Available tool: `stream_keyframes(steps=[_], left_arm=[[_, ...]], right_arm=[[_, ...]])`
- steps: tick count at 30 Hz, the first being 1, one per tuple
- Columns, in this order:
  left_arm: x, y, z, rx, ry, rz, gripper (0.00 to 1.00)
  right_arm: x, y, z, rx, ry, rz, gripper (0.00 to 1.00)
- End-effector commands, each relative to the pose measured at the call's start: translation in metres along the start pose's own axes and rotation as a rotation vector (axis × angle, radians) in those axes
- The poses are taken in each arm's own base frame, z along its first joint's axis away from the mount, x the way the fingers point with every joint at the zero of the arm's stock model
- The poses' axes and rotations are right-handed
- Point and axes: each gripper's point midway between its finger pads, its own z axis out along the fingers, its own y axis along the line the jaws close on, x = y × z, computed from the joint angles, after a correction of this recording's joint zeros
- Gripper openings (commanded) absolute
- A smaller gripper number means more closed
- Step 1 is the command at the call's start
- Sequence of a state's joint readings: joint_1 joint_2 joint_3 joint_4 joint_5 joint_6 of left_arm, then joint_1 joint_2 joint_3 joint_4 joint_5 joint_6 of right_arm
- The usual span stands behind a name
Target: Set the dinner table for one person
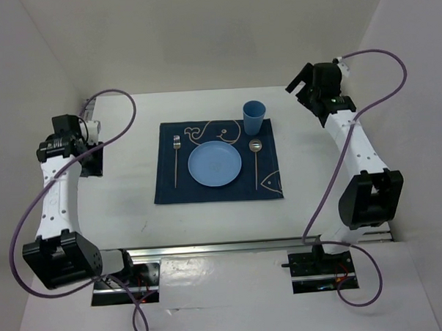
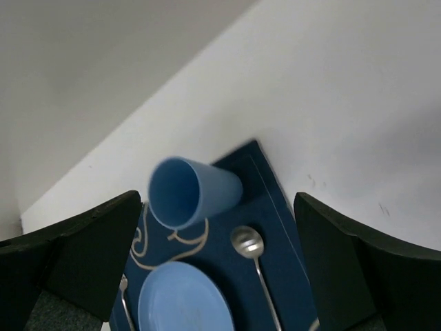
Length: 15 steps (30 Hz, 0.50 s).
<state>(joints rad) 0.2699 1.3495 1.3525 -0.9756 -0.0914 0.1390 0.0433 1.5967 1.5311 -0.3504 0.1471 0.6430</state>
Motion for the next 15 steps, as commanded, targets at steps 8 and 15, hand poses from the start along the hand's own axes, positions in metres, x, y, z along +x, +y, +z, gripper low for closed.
stream_keyframes(steps=[8, 15], left_arm=[[0.079, -0.013, 0.008, 0.029, 0.078, -0.010, 0.53], [0.097, -0.002, 0.022, -0.049, 0.076, -0.035, 0.53]], right_arm=[[0.071, -0.062, -0.084, 0.160, 0.210, 0.009, 1.00], [0.073, -0.064, -0.146, 0.083, 0.233, -0.035, 1.00]])
